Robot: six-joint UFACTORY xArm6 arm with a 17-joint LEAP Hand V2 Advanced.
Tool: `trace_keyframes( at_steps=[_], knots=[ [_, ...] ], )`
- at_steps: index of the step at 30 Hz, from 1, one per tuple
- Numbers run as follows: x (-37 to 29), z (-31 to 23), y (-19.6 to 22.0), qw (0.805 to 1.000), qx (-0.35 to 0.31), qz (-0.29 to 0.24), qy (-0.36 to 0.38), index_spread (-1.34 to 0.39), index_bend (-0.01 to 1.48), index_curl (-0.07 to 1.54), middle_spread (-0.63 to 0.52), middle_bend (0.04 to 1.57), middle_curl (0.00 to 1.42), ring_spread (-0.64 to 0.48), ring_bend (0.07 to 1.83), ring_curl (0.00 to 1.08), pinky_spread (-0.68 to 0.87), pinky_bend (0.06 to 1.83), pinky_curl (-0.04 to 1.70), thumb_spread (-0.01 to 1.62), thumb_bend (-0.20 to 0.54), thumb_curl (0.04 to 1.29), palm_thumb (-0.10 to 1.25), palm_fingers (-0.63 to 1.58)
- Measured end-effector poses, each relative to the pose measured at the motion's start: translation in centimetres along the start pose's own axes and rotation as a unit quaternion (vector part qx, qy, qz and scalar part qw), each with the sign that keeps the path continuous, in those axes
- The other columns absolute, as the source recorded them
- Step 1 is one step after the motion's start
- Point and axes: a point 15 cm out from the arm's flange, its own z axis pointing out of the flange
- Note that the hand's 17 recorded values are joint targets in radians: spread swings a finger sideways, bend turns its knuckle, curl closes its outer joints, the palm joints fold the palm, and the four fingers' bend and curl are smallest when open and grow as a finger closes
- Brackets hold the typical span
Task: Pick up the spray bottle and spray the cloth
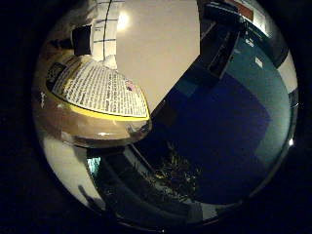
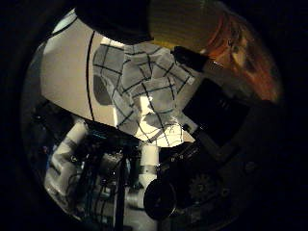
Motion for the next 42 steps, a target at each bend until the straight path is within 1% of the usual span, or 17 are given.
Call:
trace_keyframes(
  at_steps=[4,8,11,14,17,21,23,25,26,31,39,42],
  knots=[
    [-1.4,-2.4,0.2,0.997,0.034,0.005,-0.062,-0.18,1.17,0.63,-0.08,1.32,0.56,-0.15,1.44,0.55,-0.23,1.08,0.97,1.01,-0.014,0.67,1.04,1.23],
    [-4.4,-5.7,0.3,0.987,0.073,-0.008,-0.143,-0.18,1.17,0.63,-0.08,1.32,0.56,-0.15,1.44,0.55,-0.23,1.08,0.97,1.01,-0.014,0.67,1.04,1.24],
    [-6.8,-8.5,0.3,0.973,0.104,-0.022,-0.204,-0.18,1.17,0.63,-0.08,1.32,0.56,-0.15,1.44,0.55,-0.23,1.09,0.97,1.01,-0.013,0.67,1.05,1.23],
    [-9.2,-11.5,0.2,0.954,0.136,-0.036,-0.265,-0.19,1.17,0.63,-0.08,1.32,0.56,-0.15,1.44,0.55,-0.23,1.09,0.98,1.01,-0.014,0.67,1.06,1.23],
    [-11.5,-15.1,0.2,0.927,0.177,-0.050,-0.327,-0.19,1.16,0.63,-0.08,1.33,0.56,-0.15,1.44,0.55,-0.23,1.09,0.98,1.00,-0.013,0.67,1.07,1.23],
    [-12.9,-20.9,-0.2,0.880,0.259,-0.055,-0.395,-0.18,1.16,0.64,-0.08,1.33,0.56,-0.15,1.44,0.55,-0.24,1.08,0.98,1.00,-0.012,0.68,1.08,1.23],
    [-13.1,-22.7,-0.5,0.857,0.293,-0.056,-0.419,-0.18,1.16,0.64,-0.08,1.33,0.56,-0.15,1.44,0.55,-0.24,1.08,0.99,0.99,-0.013,0.68,1.08,1.23],
    [-13.7,-22.6,-0.8,0.845,0.300,-0.056,-0.438,-0.18,1.16,0.64,-0.08,1.33,0.56,-0.15,1.44,0.55,-0.24,1.08,0.99,0.99,-0.012,0.68,1.09,1.23],
    [-14.1,-22.9,-0.8,0.835,0.308,-0.056,-0.452,-0.18,1.16,0.64,-0.08,1.33,0.56,-0.15,1.44,0.55,-0.24,1.08,0.99,0.99,-0.016,0.68,1.08,1.23],
    [-16.9,-23.4,-1.4,0.775,0.341,-0.072,-0.528,-0.18,1.16,0.64,-0.08,1.33,0.56,-0.15,1.44,0.55,-0.24,1.07,1.00,0.98,-0.013,0.70,1.08,1.23],
    [-19.9,-21.1,-3.0,0.701,0.373,-0.085,-0.602,-0.18,1.16,0.64,-0.07,1.33,0.56,-0.15,1.44,0.55,-0.24,1.07,1.01,0.96,-0.014,0.71,1.07,1.23],
    [-20.8,-20.2,-3.3,0.677,0.387,-0.092,-0.620,-0.18,1.16,0.64,-0.07,1.33,0.56,-0.15,1.44,0.55,-0.23,1.07,1.01,0.95,-0.015,0.72,1.07,1.23]
  ],
)
